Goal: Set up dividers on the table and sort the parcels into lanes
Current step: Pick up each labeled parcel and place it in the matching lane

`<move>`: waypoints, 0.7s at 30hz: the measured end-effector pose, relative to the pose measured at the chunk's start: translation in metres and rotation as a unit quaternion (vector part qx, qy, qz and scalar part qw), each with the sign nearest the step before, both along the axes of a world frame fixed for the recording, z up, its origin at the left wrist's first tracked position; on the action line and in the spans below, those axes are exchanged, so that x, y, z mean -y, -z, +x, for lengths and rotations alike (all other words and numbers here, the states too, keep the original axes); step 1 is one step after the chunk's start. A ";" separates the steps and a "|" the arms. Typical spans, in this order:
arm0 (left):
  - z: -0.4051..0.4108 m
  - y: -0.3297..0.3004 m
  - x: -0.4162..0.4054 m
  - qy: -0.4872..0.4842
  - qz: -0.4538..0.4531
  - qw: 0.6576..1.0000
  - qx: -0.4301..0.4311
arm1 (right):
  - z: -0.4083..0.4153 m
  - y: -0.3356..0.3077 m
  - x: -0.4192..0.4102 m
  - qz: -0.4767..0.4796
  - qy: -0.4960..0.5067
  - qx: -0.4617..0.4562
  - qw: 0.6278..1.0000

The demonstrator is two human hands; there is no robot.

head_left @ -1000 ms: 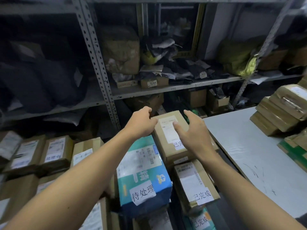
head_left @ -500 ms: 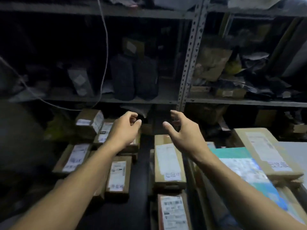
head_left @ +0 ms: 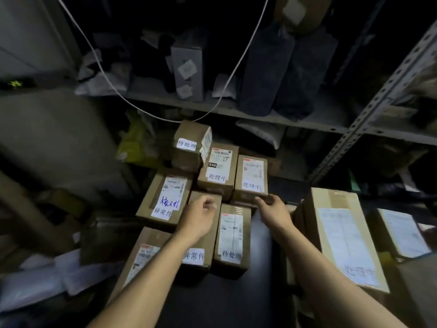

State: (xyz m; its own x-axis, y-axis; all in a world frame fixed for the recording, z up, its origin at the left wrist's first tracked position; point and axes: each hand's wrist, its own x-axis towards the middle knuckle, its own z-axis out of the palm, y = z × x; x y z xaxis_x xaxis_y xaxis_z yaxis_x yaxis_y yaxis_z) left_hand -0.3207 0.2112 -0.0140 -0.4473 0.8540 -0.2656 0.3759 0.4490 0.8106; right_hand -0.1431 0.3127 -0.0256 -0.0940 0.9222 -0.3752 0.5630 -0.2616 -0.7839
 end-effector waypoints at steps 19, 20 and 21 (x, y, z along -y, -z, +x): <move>0.035 0.047 -0.078 -0.002 0.075 0.994 0.080 | -0.025 0.062 -0.081 -0.056 0.173 -0.158 0.971; 0.035 0.044 -0.077 -0.009 0.079 0.993 0.084 | -0.026 0.052 -0.079 -0.037 0.175 -0.155 0.972; 0.036 0.041 -0.075 -0.017 0.086 0.992 0.087 | -0.027 0.040 -0.076 -0.016 0.177 -0.150 0.973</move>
